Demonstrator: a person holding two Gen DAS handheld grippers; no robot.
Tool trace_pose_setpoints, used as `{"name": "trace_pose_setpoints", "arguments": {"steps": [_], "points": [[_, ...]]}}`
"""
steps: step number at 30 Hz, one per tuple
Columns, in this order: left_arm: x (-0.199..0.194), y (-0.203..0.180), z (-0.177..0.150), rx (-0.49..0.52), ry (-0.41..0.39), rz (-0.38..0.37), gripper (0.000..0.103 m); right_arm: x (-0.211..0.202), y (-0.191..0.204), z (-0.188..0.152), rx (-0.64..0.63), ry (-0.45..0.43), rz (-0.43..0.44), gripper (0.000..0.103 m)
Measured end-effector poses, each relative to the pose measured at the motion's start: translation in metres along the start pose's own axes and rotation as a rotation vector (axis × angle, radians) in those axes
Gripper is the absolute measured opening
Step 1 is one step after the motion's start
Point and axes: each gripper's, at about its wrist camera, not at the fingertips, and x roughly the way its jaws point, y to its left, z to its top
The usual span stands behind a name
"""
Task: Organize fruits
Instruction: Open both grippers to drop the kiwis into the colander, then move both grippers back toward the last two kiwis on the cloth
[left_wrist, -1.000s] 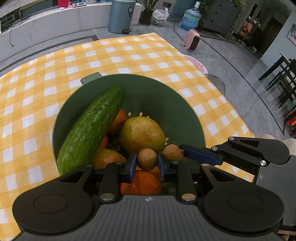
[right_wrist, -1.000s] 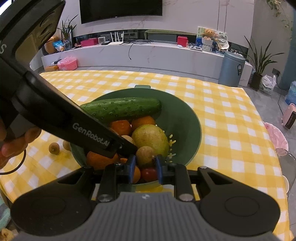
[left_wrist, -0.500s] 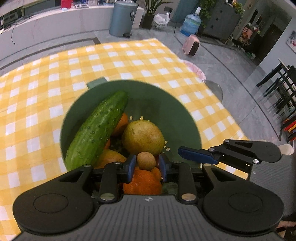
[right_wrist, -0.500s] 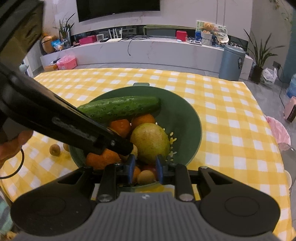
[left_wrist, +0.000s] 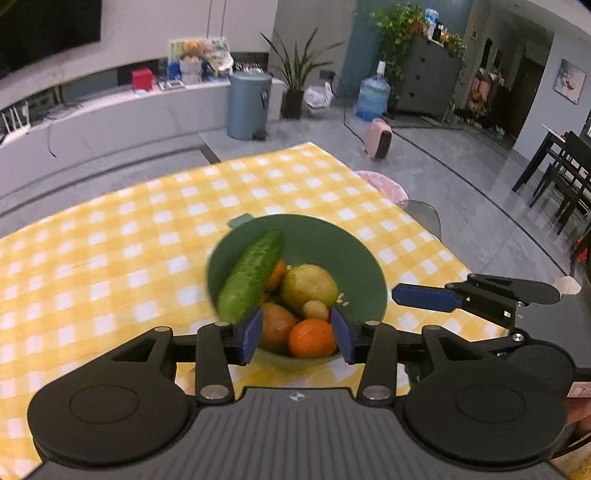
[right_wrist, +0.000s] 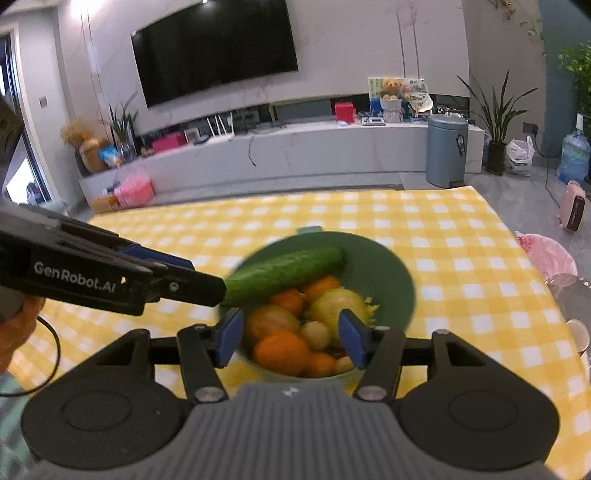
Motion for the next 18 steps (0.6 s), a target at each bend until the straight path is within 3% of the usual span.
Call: {"name": "trace_pose_setpoints", "arguments": {"steps": [7, 14, 18], "points": [[-0.030, 0.015, -0.028, 0.017, -0.031, 0.078, 0.054, -0.013, 0.041, -0.026, 0.051, -0.042, -0.021, 0.058], [-0.046, 0.027, -0.054, 0.035, -0.061, 0.097, 0.054, -0.006, 0.069, -0.053, 0.065, 0.008, -0.068, 0.058], [-0.045, 0.035, -0.069, 0.032, -0.057, 0.065, 0.054, 0.000, 0.077, -0.059, 0.067, 0.031, -0.088, 0.058]]}}
